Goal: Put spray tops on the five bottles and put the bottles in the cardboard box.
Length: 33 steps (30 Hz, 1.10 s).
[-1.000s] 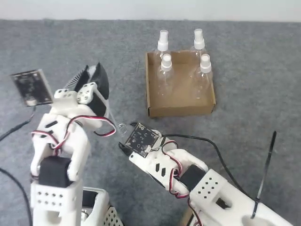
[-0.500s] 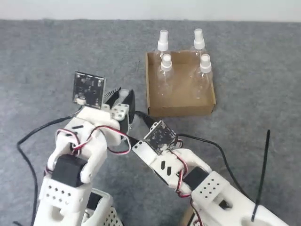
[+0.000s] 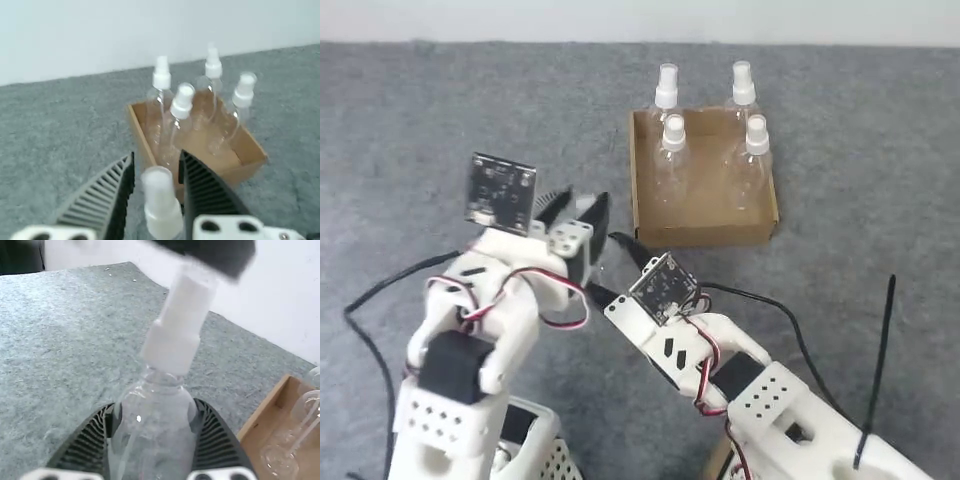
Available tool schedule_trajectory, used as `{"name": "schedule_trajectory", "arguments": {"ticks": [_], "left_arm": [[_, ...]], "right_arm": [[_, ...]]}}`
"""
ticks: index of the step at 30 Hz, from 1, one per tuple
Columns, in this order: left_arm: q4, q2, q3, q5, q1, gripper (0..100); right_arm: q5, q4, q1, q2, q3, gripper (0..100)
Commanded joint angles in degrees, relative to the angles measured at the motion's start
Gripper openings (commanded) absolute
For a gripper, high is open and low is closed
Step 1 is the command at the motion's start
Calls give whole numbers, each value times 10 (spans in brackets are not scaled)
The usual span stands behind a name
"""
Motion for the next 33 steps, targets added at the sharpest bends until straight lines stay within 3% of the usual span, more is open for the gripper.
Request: {"name": "schedule_trajectory", "arguments": {"ticks": [1,9,20,25,33], "left_arm": [[0,-4,-53,-2,-39,130],[-74,-3,-3,-31,-59,47],[-57,-8,80,-70,-31,34],[-18,-8,51,-70,-30,34],[-59,-2,-61,-67,-44,34]], "right_arm": [[-3,-13,7,-2,-5,6],[-3,-13,7,-2,-5,6],[-4,-13,8,-2,-5,6],[-4,-13,8,-2,-5,6],[-4,-12,8,0,-5,6]]}}
